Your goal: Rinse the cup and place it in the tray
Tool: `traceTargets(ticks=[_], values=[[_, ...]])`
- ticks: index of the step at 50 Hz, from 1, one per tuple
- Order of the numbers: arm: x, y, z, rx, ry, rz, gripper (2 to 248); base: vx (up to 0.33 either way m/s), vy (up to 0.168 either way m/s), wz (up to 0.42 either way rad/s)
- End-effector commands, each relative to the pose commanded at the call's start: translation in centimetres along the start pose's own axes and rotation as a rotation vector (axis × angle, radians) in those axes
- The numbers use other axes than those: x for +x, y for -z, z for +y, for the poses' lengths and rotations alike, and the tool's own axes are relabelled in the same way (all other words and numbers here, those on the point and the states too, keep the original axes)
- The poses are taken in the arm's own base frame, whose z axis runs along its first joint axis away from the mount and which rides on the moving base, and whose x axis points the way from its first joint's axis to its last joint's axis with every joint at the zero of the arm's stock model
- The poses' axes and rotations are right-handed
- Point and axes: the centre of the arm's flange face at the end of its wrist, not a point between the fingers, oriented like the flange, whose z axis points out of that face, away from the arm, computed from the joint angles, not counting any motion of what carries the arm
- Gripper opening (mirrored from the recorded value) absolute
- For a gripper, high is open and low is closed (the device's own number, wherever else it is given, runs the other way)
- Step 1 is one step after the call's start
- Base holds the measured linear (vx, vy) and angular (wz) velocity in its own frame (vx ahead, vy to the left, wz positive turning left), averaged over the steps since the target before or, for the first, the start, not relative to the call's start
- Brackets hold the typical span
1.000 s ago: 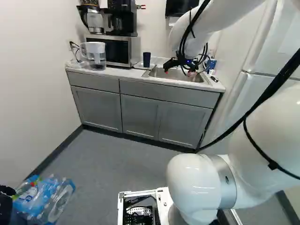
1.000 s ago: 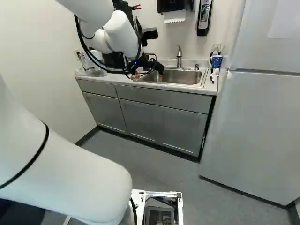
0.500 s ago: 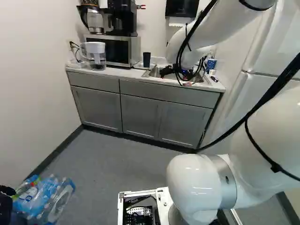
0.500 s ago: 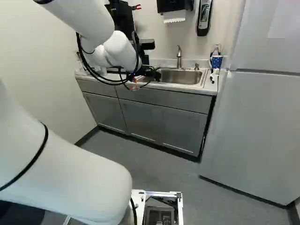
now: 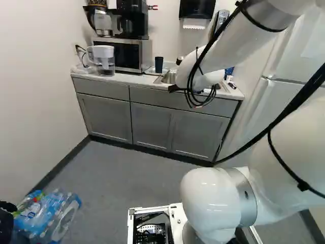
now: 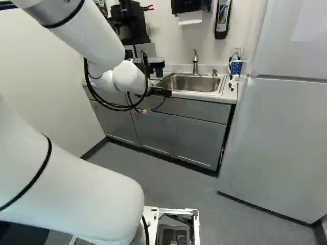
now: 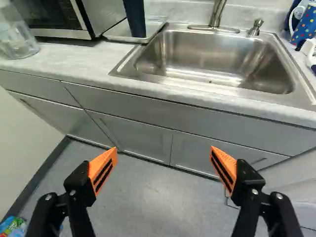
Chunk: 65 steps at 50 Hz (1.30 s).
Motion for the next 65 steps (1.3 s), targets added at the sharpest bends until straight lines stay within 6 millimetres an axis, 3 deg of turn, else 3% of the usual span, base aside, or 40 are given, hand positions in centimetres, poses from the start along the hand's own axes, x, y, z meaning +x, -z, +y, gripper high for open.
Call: traceTargets(ticks=[33, 65], values=[[-8.9, 0.5, -1.3, 0.036, 0.013, 0.123, 247, 0.0, 0.0, 0.0], [-14.5, 1.9, -1.8, 0.043, 0.024, 0.201, 247, 0.0, 0.0, 0.0]])
